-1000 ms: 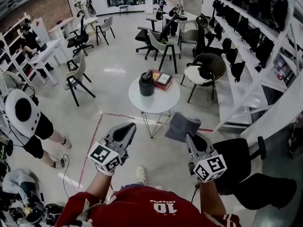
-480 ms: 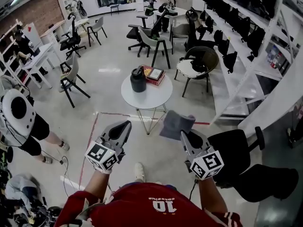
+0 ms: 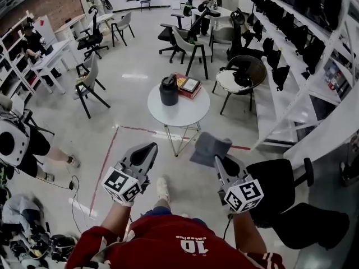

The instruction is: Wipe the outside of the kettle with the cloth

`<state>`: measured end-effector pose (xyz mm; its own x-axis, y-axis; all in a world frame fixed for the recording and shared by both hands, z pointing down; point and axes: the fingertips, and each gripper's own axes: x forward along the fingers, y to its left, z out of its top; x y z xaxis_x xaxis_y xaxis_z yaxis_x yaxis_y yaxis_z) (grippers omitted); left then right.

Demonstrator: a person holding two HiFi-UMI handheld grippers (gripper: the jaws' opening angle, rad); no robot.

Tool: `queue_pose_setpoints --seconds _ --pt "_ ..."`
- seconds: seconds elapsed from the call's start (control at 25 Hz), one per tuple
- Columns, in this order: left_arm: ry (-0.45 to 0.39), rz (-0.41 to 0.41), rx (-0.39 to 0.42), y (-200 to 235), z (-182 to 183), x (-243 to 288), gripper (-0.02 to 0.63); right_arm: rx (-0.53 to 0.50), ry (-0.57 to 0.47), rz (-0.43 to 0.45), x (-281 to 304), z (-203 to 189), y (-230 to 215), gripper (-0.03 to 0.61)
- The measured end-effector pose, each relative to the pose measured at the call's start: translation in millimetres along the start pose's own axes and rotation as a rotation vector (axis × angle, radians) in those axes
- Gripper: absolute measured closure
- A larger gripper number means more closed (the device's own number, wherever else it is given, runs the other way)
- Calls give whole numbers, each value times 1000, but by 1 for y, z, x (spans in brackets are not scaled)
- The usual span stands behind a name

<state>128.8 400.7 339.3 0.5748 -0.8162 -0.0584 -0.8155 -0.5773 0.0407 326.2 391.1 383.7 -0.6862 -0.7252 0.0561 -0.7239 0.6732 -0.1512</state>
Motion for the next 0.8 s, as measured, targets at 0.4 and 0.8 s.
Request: queue_pose_setpoints --seconds 0.4,0.8 --pt "10 58 -16 77 -13 26 609 14 38 11 73 -8 -24 529" --pt "23 -19 -2 195 -18 112 607 9 79 -23 203 3 -75 529"
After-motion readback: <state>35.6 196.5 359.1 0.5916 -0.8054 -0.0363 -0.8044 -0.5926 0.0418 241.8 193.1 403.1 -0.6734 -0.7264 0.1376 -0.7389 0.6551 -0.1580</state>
